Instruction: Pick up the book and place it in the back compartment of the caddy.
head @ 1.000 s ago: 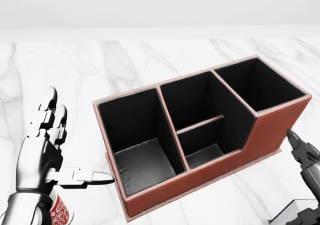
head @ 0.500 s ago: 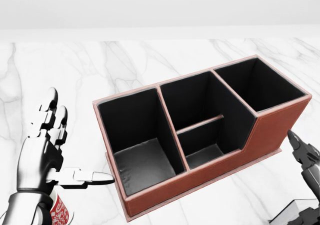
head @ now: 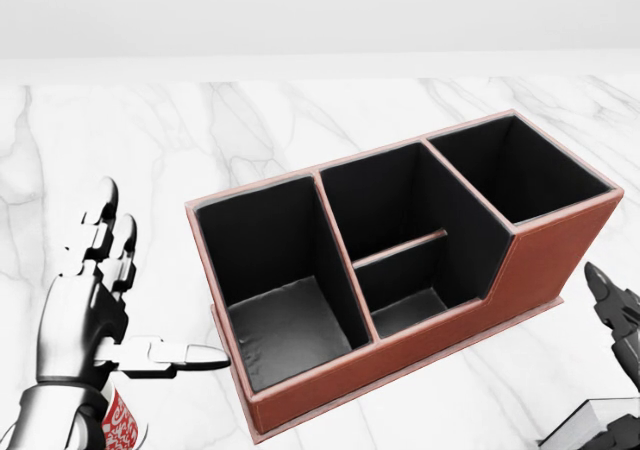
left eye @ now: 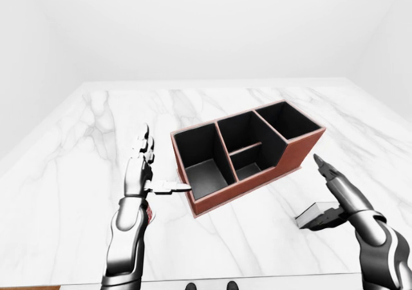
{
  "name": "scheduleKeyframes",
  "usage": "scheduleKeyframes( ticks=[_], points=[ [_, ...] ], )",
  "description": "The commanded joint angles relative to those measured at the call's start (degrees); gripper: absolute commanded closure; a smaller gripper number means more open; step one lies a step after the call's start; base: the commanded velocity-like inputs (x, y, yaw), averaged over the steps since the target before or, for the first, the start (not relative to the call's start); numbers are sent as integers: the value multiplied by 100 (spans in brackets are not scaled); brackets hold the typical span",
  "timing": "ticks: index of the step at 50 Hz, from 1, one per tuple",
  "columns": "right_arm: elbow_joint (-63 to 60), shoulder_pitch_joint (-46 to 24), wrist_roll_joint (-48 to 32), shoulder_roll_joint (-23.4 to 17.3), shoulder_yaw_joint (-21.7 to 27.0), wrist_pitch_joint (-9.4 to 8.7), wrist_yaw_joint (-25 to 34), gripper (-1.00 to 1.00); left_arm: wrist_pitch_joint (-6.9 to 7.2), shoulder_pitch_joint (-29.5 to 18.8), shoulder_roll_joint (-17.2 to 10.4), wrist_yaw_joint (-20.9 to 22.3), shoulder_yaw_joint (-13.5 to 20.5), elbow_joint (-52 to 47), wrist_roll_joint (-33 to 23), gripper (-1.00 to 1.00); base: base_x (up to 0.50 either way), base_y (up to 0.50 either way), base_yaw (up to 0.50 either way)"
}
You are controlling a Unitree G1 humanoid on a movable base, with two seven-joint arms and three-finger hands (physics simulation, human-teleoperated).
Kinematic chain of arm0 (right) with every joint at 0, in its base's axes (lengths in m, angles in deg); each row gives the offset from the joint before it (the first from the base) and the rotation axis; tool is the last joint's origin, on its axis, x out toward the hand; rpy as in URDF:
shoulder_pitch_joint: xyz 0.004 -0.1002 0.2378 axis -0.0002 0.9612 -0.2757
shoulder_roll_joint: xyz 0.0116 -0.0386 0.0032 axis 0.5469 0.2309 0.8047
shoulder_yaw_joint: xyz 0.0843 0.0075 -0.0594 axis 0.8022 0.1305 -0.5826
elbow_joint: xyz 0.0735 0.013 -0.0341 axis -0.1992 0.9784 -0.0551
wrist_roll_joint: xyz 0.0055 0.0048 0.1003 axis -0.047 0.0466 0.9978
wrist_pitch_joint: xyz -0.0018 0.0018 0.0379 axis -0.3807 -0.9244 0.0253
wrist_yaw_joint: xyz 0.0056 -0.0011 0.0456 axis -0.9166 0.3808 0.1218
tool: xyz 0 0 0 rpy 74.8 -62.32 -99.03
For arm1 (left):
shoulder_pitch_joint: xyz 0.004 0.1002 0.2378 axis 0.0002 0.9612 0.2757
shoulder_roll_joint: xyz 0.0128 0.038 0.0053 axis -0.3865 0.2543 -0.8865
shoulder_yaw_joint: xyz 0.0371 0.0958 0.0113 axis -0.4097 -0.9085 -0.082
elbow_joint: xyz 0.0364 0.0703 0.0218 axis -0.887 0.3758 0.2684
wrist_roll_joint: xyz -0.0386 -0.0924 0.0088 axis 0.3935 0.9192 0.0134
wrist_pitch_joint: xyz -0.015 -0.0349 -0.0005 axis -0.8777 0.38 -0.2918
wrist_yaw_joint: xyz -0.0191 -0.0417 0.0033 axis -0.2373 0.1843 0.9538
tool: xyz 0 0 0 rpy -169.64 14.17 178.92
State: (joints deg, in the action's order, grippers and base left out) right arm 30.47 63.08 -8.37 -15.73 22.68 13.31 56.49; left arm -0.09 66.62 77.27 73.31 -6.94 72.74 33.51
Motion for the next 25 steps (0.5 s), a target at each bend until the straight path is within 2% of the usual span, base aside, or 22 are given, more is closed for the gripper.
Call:
scheduleKeyframes(
  ticks=[1,5,25],
  points=[
    [70,19,23,-53,78,104,-23,-100,0,-1,1,-7,-12,63,-18,-100,0,0,0],
    [101,28,29,-85,129,183,-20,-100,0,-1,4,-9,-21,76,-26,-100,0,0,0],
    [479,-44,-19,-233,223,220,-179,-100,0,-5,3,-10,-20,99,-29,-100,0,0,0]
  ],
)
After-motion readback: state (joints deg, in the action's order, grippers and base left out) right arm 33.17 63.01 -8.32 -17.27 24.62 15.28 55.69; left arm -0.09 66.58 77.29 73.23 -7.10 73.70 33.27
